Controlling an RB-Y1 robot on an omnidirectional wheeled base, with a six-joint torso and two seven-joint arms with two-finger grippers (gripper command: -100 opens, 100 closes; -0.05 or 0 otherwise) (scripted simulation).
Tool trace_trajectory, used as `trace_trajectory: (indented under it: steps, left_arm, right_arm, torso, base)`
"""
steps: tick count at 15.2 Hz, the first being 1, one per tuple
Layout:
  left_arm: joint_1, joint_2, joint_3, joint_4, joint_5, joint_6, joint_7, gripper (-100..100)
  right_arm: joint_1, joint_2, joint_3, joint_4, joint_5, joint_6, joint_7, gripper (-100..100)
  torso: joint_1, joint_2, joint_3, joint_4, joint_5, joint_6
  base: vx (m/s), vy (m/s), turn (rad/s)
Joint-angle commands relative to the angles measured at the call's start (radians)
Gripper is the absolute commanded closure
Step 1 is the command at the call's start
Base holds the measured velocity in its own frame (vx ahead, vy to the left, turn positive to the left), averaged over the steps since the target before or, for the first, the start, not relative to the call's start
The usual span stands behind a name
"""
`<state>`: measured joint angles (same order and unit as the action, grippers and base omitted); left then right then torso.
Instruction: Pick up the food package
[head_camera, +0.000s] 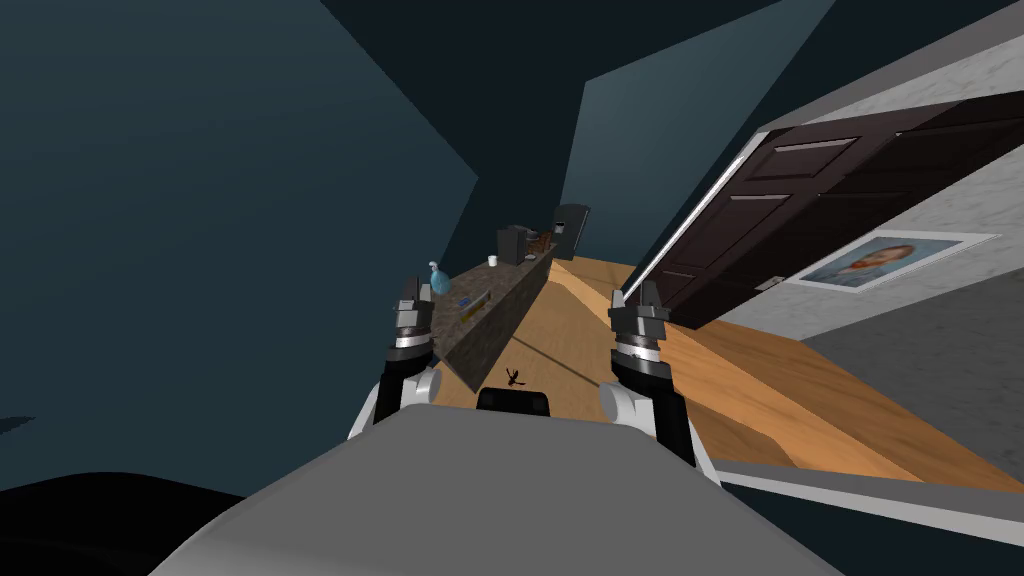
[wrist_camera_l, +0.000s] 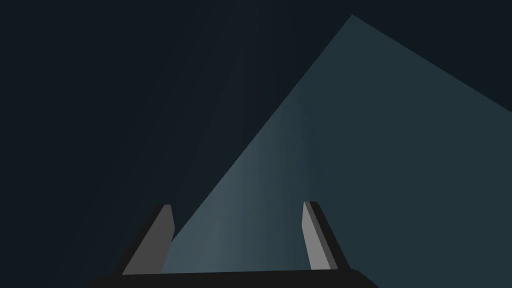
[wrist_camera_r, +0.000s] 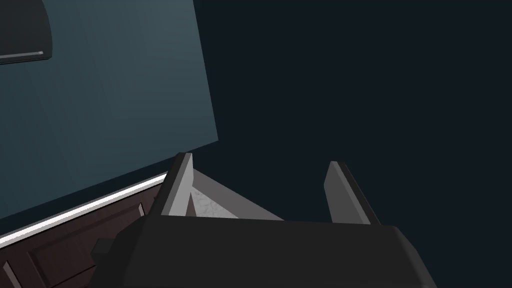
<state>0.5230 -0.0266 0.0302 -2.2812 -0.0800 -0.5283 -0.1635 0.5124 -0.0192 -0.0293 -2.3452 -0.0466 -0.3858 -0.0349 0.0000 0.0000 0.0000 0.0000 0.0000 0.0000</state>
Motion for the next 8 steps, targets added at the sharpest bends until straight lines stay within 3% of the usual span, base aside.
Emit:
trace_trajectory:
  steps: [1, 3, 5, 8]
  left_arm:
    - [-0.001, 0.04, 0.008, -0.001, 0.007, 0.017, 0.005, -100]
    - [-0.002, 0.068, 0.017, -0.002, 0.014, 0.034, 0.011, -100]
    - [-0.006, 0.12, 0.042, -0.004, 0.034, 0.084, 0.027, -100]
    - [-0.008, 0.152, 0.058, -0.005, 0.047, 0.117, 0.037, -100]
  right_arm:
    - [0.0, 0.0, 0.0, 0.0, 0.0, 0.0, 0.0, 0]
    - [0.0, 0.0, 0.0, 0.0, 0.0, 0.0, 0.0, 0]
    - [0.0, 0.0, 0.0, 0.0, 0.0, 0.0, 0.0, 0]
    - [0.0, 0.0, 0.0, 0.0, 0.0, 0.0, 0.0, 0]
  torso:
    - [0.0, 0.0, 0.0, 0.0, 0.0, 0.0]
    - [-0.001, -0.001, 0.0, 0.0, 0.0, 0.0]
    - [-0.003, -0.001, -0.001, 0.0, -0.001, 0.0]
    - [-0.005, -0.003, -0.001, -0.001, -0.001, 0.0]
  base:
    - [0.007, -0.015, 0.003]
    - [0.018, -0.036, 0.013]
    - [0.024, -0.063, 0.014]
    - [0.036, -0.066, 0.015]
